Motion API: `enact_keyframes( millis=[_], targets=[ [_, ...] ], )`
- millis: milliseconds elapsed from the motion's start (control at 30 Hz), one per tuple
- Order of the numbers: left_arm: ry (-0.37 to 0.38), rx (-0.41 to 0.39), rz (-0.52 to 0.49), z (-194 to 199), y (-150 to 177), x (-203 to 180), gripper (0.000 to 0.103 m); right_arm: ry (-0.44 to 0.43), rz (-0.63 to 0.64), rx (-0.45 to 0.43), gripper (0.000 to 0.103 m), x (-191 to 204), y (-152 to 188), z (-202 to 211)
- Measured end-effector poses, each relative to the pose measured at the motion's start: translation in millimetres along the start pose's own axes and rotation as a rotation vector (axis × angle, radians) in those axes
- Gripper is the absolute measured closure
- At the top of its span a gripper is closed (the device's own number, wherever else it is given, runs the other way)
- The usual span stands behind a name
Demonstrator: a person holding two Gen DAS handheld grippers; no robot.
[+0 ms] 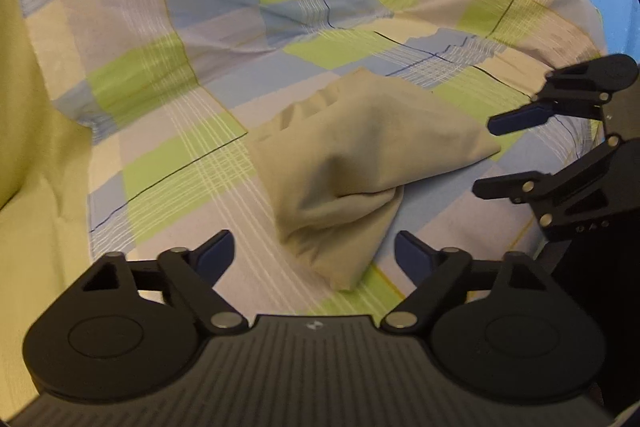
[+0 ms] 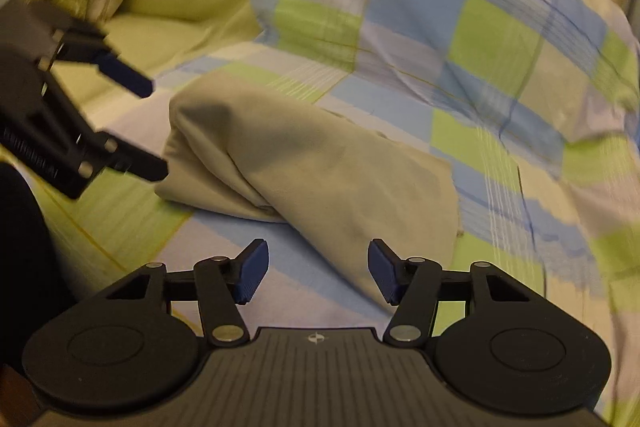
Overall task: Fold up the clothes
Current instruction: 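Grasp the beige shirt with the right gripper while the left gripper grasps it too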
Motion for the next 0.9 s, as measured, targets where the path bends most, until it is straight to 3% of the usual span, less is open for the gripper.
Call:
enact_keyframes(
  millis=[67,133,167,233,267,300,400,533,700,767,900],
  targets=[
    [0.026,0.022,-0.015,-13,-4,4,0.035,0.007,0.079,-0.018,0.046,4,-7,-10],
    [0.05,0.042,-0.028,-25,-7,9,0.057,0.019,0.13,-0.021,0.046,16,-9,-26],
    [0.057,0.047,-0.029,-29,-8,11,0.063,0.025,0.149,-0.017,0.047,18,-8,-32],
    [0.066,0.047,-0.028,-34,-10,14,0.091,0.006,0.137,-0.006,0.064,15,-8,-41],
    [0.075,0.042,-0.024,-35,-12,16,0.092,-0.013,0.115,0.002,0.088,12,-8,-45],
    [0.088,0.025,-0.019,-33,-15,17,0.094,-0.028,0.068,0.003,0.091,7,-10,-44],
    [0.096,-0.044,-0.043,-16,-27,12,0.095,-0.029,-0.05,-0.031,0.096,-13,-18,-26],
    [0.125,-0.148,-0.079,16,-57,-2,0.096,0.035,-0.158,-0.113,0.098,-59,-40,18],
    [0.162,-0.274,-0.092,50,-90,-21,0.095,0.127,-0.206,-0.265,0.099,-113,-81,81],
    [0.172,-0.289,-0.075,53,-96,-22,0.093,0.133,-0.212,-0.308,0.099,-123,-100,94],
    [0.142,-0.245,-0.018,42,-87,-13,0.073,0.072,-0.209,-0.284,0.102,-110,-114,61]
  ],
)
Point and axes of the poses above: each gripper's, at about its wrist camera, not at the fingertips, and z roughly against the way its jaws point, x to its left, y to its underside, the point moved 3 cm from there along -z, roughly the way its jaws point, and after that the axes turned 13 degrees about y, right-handed, at the moved point
